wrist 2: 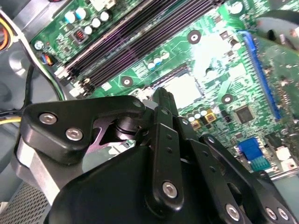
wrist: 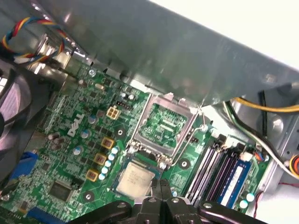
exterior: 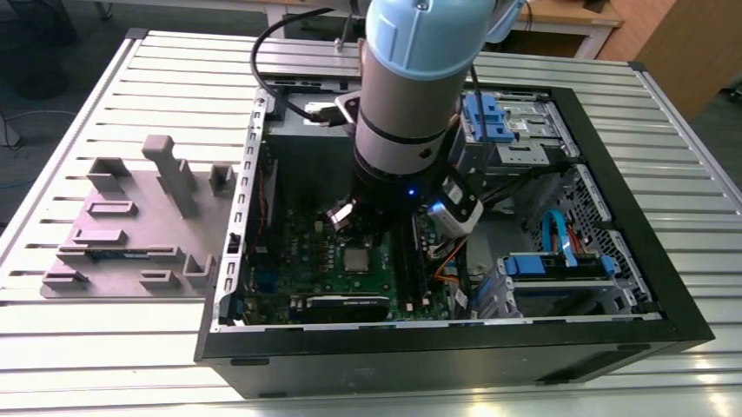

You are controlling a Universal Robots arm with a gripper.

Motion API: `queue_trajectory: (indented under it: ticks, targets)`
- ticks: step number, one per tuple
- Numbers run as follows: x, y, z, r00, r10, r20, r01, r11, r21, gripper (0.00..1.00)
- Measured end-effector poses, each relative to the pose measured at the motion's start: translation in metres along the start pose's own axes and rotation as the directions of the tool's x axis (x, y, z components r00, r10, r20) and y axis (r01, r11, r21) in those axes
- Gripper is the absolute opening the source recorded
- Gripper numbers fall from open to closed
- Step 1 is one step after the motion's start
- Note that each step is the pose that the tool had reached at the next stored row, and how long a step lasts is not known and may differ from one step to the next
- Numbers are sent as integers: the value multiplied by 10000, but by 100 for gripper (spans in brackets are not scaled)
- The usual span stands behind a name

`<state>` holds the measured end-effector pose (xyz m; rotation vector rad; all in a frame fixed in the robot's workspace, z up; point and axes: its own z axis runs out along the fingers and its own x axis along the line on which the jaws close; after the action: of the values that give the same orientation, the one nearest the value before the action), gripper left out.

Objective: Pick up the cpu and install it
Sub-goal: 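Close the cpu cover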

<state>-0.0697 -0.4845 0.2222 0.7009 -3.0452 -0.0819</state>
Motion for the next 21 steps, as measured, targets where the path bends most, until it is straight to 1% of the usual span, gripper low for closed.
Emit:
queue_trajectory:
  ticks: [3,8,10,13,18,21]
  targets:
    - [-22,45,3,10000,-43,7,43,10000,3,11]
    - [-45,77,13,9998,-182,0,182,9998,2,11]
    - [-65,89,19,9997,-246,-2,246,9997,0,11]
    - [-89,91,25,9995,-328,-6,328,9995,-1,11]
    - [-156,68,32,9990,-449,-8,449,9990,-12,11]
    - [-182,69,39,9986,-523,-8,523,9986,-19,11]
